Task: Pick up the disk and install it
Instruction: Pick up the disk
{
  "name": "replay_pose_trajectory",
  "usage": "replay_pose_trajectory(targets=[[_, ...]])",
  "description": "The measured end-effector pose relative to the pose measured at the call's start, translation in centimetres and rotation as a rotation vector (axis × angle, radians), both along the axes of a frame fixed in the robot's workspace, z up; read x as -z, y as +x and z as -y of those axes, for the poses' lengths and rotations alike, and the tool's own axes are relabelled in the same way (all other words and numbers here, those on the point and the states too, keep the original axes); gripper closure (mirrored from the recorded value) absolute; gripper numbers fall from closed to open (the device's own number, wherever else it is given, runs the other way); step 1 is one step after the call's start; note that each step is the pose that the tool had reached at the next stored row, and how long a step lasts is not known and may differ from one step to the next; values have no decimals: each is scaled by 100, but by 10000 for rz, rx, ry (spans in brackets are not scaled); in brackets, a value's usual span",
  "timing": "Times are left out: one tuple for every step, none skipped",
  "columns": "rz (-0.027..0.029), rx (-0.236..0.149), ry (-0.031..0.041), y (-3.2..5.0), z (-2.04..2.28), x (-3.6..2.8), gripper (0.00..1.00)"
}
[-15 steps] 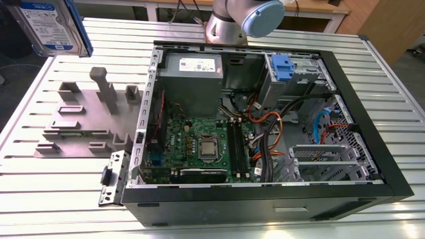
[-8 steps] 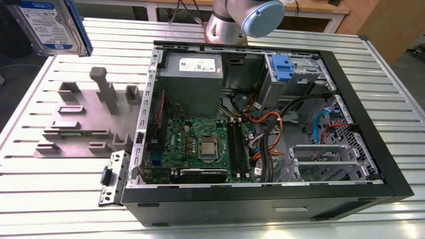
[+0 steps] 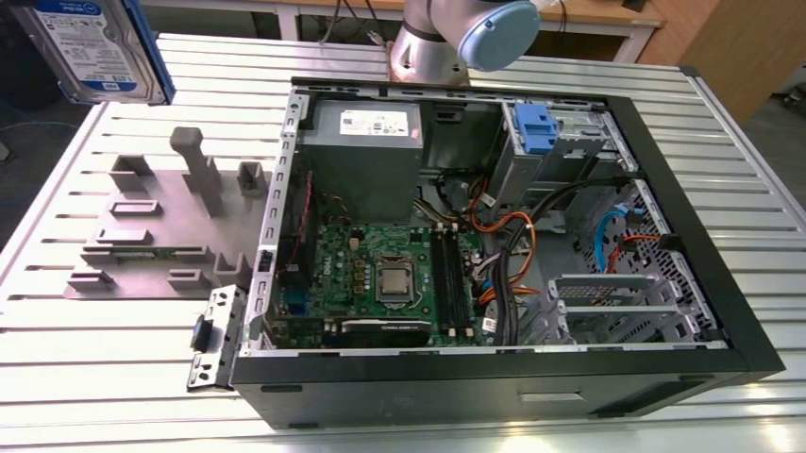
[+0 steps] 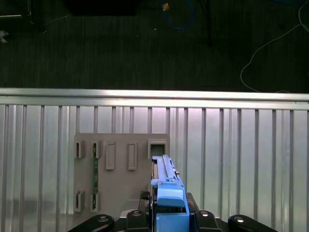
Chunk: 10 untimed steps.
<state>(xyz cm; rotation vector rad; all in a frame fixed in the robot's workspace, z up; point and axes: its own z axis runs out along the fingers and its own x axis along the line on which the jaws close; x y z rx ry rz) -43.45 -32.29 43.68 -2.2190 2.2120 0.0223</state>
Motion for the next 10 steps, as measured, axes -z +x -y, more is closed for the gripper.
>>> replay_pose_trajectory(targets=[[0,0,0,0,0,-3,64],[0,0,0,0,0,-7,64],[0,0,0,0,0,-11,64],[1,0,0,0,0,-16,64],[0,0,0,0,0,-23,64],[0,0,0,0,0,-30,64],[1,0,0,0,0,-37,64],[0,0,0,0,0,-45,64],[1,0,0,0,0,-52,64],[1,0,0,0,0,-59,64]])
